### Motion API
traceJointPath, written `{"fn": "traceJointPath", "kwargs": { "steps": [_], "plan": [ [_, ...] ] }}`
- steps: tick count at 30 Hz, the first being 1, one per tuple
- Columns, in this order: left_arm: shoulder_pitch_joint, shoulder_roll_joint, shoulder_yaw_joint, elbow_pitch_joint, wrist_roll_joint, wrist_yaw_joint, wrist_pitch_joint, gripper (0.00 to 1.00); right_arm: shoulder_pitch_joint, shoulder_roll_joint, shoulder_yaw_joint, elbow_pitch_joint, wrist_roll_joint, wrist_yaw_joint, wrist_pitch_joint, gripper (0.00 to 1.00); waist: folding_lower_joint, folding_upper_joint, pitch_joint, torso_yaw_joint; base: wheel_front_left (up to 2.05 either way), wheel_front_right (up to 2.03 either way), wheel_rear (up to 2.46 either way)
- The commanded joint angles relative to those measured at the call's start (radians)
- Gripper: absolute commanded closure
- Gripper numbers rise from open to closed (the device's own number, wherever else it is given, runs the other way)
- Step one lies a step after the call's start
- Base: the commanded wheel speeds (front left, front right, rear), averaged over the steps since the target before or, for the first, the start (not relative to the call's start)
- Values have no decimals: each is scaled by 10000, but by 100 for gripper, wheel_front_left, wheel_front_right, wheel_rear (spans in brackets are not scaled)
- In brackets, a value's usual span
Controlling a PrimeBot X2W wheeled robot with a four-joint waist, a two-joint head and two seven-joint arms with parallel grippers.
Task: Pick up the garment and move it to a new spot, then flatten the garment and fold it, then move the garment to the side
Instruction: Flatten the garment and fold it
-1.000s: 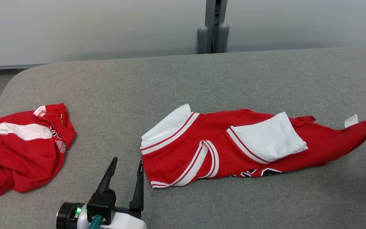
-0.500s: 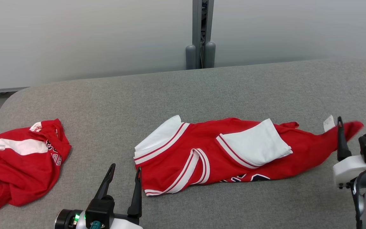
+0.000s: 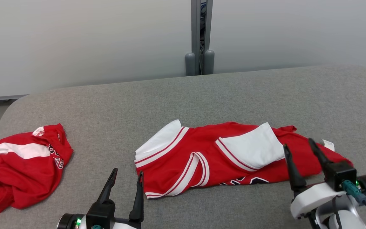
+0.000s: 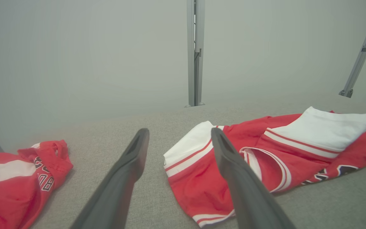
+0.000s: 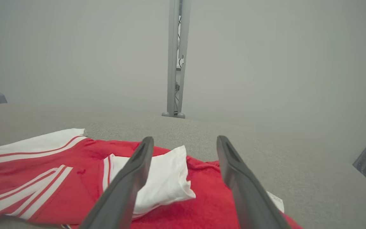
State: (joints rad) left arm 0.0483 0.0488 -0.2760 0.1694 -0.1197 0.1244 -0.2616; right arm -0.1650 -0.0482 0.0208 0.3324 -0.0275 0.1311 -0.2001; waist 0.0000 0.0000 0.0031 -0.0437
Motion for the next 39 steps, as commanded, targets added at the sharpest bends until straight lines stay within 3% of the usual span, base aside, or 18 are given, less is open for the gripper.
{"fn": "traceJointPath", "kwargs": {
  "steps": [1,8,19,39],
  "plan": [
    [-11,32,-2,-30,-51,22,-44,0,126,-47,23,22,186,-6,-95,0,0,0,-24,22,0,0,0],
    [98,33,-130,-124,-243,142,-44,0,782,-57,654,452,1235,-6,-626,0,0,0,-249,145,0,0,0],
    [480,35,-147,-430,-522,546,-44,0,2423,-59,804,-1475,1016,-6,-664,0,0,0,-504,257,0,0,0],
    [656,33,-191,-400,-362,537,-44,0,2883,-54,835,-1427,1136,-4,-666,0,0,0,-607,192,0,0,0]
  ]
}}
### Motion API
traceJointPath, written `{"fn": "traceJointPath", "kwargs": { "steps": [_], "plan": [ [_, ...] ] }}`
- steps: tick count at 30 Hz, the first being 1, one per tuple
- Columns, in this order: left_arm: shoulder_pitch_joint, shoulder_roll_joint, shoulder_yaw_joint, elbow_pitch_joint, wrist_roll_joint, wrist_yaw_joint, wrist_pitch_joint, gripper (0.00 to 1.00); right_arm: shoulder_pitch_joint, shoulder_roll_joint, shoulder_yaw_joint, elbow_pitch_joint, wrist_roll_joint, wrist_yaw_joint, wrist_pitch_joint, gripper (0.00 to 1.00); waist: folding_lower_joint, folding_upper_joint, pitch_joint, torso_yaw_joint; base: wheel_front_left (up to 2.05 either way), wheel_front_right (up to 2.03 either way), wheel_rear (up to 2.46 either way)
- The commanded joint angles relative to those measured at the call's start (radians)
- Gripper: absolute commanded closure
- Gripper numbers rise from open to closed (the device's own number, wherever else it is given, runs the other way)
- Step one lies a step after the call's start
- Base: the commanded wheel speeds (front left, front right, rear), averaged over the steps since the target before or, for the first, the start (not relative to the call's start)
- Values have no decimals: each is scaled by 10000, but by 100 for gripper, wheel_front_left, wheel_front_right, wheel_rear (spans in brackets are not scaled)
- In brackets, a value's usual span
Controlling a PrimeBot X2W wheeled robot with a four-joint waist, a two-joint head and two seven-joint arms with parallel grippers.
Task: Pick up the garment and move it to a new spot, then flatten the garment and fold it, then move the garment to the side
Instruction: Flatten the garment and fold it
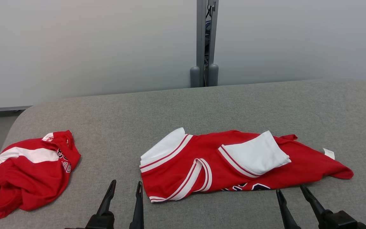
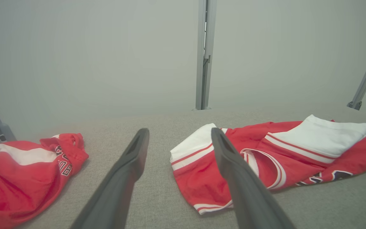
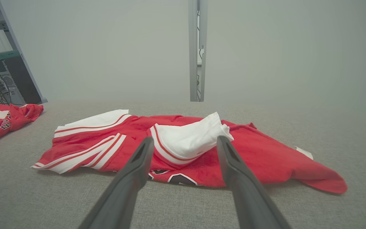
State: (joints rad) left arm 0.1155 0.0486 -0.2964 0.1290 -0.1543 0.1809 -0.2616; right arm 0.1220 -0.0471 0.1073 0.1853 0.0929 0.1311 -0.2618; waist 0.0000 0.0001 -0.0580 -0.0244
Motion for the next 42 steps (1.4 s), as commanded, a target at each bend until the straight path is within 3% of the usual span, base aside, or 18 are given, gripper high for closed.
{"fn": "traceJointPath", "kwargs": {
  "steps": [1,17,22,32,42],
  "plan": [
    [-23,35,15,12,-44,-19,-44,0,2,-66,-48,50,-62,-4,-48,0,0,-1,5,-4,0,0,0],
    [-108,35,64,104,-220,6,-44,0,-40,-66,-21,125,107,-4,-49,0,0,-1,62,-171,0,0,0],
    [-563,34,-45,278,-153,-243,-44,0,-127,-66,19,161,124,-6,-49,0,0,-1,207,-396,0,0,0],
    [-2868,35,-693,1227,-814,-554,-44,0,-539,-67,74,232,255,-4,-49,0,0,-1,981,-1333,0,0,0],
    [-5985,44,-2757,2316,-1249,-914,1003,0,-1237,-60,240,71,600,-4,-49,0,0,-1,2463,-2193,0,0,0]
  ]
}}
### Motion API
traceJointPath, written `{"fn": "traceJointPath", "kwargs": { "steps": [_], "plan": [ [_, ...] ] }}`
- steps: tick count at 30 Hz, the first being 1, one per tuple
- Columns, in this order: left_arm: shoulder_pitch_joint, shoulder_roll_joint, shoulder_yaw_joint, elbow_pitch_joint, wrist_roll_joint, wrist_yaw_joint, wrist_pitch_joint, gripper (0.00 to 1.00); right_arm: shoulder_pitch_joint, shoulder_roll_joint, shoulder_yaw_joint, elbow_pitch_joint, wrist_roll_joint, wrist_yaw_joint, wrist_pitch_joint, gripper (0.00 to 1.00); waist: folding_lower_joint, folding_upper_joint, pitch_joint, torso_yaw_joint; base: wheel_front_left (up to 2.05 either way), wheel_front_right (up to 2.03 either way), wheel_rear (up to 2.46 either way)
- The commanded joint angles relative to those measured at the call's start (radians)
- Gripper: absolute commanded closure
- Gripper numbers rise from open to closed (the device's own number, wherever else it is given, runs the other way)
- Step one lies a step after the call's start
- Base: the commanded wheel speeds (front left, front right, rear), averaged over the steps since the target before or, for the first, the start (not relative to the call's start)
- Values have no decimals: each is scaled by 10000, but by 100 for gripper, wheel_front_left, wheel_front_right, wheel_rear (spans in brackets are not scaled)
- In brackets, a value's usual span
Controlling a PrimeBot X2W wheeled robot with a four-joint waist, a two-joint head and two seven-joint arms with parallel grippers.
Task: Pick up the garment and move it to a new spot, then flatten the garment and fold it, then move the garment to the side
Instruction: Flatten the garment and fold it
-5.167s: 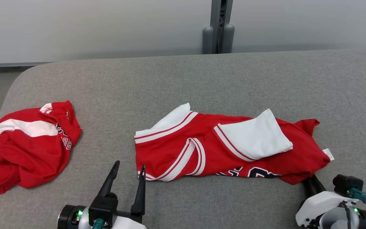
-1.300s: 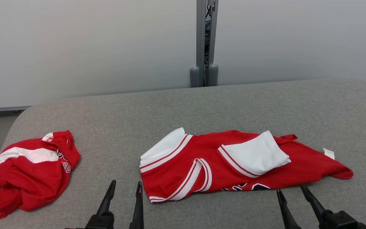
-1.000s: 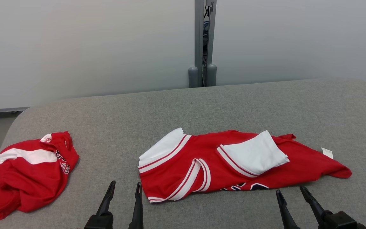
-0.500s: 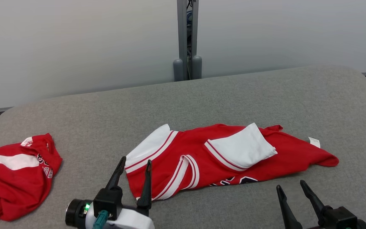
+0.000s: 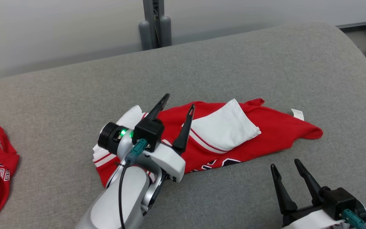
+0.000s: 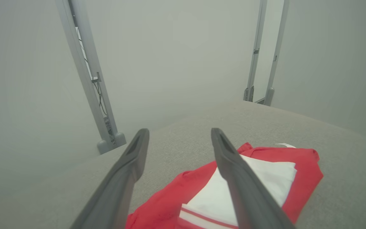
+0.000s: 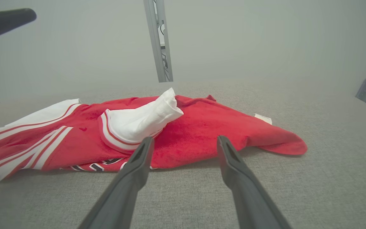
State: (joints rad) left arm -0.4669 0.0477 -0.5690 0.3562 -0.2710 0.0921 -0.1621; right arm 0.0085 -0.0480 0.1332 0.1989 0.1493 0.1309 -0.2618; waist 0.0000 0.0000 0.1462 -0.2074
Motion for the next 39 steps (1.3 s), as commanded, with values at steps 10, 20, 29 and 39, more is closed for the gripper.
{"fn": "traceJointPath", "kwargs": {
  "steps": [10,20,29,39],
  "plan": [
    [-2279,54,-2263,1343,-1319,36,1651,0,-595,-50,174,-18,217,-2,-49,0,0,0,1167,-920,0,0,0],
    [-3556,48,-3407,3473,-1883,855,2962,0,-854,-53,265,-94,418,-2,-49,0,0,0,1513,-1297,0,0,0],
    [-3051,249,-2998,4060,-2578,1201,3329,0,-642,-50,71,-114,399,-2,-49,0,0,0,1383,-1067,0,0,0],
    [-2544,214,-3106,4027,-3114,625,3628,19,-810,-53,43,-140,185,-2,-49,0,0,0,1409,-923,0,0,0]
  ]
}}
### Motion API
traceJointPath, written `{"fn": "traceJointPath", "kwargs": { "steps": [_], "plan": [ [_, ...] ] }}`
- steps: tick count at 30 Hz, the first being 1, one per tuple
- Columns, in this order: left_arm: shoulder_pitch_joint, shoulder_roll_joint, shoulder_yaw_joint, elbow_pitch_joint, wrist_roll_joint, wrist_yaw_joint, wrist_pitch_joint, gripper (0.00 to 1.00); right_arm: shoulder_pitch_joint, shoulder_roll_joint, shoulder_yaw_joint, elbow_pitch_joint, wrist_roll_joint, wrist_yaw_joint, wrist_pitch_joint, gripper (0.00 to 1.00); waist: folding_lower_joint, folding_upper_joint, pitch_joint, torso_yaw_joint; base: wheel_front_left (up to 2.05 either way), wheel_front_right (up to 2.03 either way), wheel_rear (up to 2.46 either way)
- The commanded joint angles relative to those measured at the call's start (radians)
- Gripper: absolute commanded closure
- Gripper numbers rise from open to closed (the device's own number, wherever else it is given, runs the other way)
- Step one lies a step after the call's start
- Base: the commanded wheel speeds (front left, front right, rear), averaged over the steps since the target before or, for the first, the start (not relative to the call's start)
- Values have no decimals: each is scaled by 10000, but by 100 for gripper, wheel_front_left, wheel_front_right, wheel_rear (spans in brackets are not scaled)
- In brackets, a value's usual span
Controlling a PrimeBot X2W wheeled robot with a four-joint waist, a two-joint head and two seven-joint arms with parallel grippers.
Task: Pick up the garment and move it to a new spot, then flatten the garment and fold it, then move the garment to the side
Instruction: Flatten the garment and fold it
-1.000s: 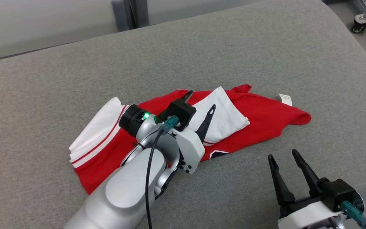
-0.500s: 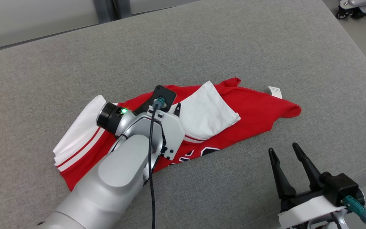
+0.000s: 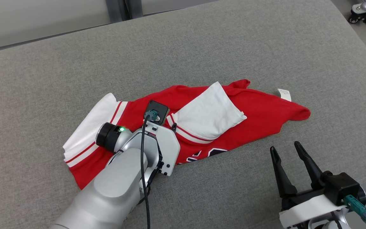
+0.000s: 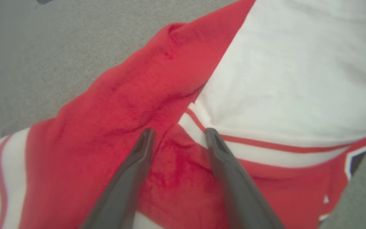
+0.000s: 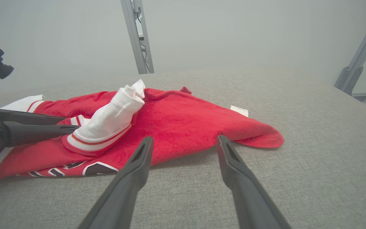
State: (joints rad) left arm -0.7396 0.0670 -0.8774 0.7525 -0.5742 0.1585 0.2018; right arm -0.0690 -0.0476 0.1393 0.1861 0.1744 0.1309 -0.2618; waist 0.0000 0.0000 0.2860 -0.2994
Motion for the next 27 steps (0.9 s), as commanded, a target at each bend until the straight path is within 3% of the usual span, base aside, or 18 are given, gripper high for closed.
{"fn": "traceJointPath", "kwargs": {
  "steps": [1,3,4,8,17,27],
  "plan": [
    [185,23,-69,108,-80,-87,17,55,-37,-56,-19,-11,-84,-2,-49,0,0,0,14,-10,0,0,0],
    [172,32,-103,147,-103,-175,-67,77,-29,-57,-21,-4,-95,-2,-49,0,0,0,10,-38,0,0,0],
    [144,34,-129,160,-69,-213,-120,100,-25,-56,-22,8,-112,-2,-49,0,0,0,1,-47,0,0,0],
    [63,30,-142,69,36,-302,-726,100,79,-56,-30,49,-130,-2,-50,0,0,0,-86,-33,0,0,0],
    [369,119,720,-729,-312,412,-2514,100,306,-54,-42,57,-179,-2,-50,0,0,0,-431,419,0,0,0],
    [2523,1131,2411,-3028,-1440,1446,-3955,100,563,-57,-105,135,-402,-2,-50,0,0,0,-1021,1690,0,0,0]
  ]
}}
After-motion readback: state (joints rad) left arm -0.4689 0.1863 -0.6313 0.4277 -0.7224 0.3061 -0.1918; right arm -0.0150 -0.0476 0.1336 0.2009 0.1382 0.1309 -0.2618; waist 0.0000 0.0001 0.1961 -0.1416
